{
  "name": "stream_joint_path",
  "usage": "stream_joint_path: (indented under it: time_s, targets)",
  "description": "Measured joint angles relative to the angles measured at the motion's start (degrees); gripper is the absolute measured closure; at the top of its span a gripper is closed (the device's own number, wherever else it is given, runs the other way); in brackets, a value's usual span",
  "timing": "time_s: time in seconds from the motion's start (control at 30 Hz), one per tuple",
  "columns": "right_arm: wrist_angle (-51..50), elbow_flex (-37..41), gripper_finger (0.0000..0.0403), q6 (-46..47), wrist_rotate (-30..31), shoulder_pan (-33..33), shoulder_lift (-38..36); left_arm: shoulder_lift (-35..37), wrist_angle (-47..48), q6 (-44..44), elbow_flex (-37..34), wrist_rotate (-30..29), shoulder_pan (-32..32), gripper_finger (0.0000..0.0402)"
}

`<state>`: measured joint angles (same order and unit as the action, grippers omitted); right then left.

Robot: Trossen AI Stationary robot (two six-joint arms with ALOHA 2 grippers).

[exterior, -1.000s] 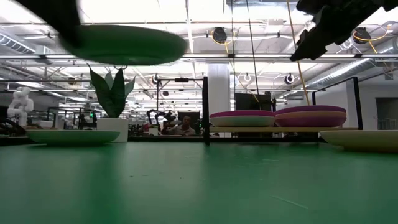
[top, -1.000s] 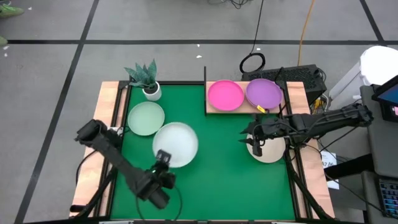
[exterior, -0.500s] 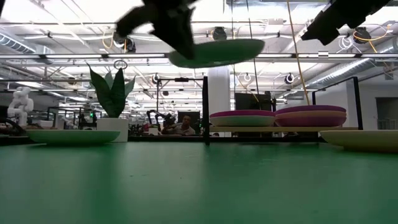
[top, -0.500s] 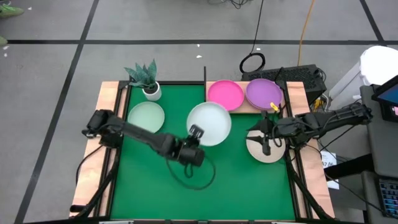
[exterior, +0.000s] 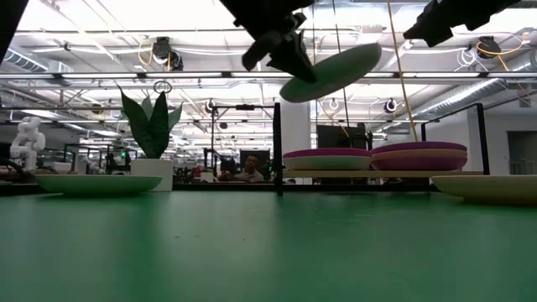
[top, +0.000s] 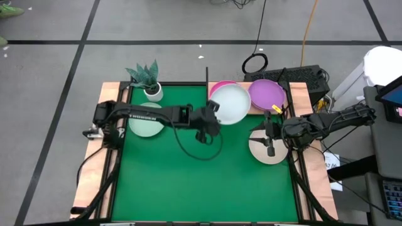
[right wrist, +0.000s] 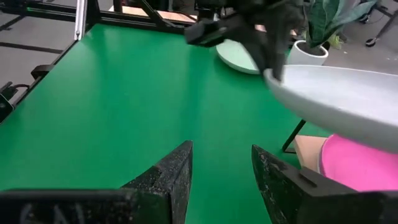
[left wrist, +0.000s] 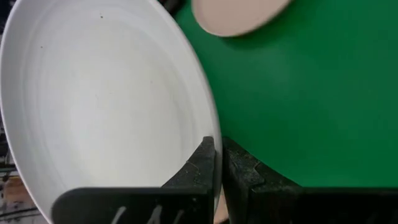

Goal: Place and stack plates onto a shelf
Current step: Stack the gray plate on top of the pink plate on the shelf

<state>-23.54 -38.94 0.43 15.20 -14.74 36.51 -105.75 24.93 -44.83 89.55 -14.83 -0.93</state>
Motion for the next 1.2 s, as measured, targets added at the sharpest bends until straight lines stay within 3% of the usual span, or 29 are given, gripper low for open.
stream_joint_path:
  time_s: [0.17, 0.5, 0.9, 1.2]
  targets:
    - [0.0, 0.0, 0.0257, 0.4, 0.0, 0.0, 0.0, 0.0, -5.9, -0.1, -0.1, 5.6, -3.5, 0.0391]
    - [1.6, 0.0, 0.0257, 1.4, -0.2, -0.2, -0.1, -7.2, -21.5, -1.3, -0.1, 6.1, -6.9, 0.0391]
    - [0.0, 0.0, 0.0257, 1.9, -0.2, -1.2, -0.1, -10.6, -20.8, 4.0, -0.1, 5.4, -10.7, 0.0391]
    - [-0.1, 0.0, 0.0257, 1.9, -0.2, -1.2, -0.1, -12.4, -20.2, 5.1, -0.1, 5.8, -11.1, 0.0367]
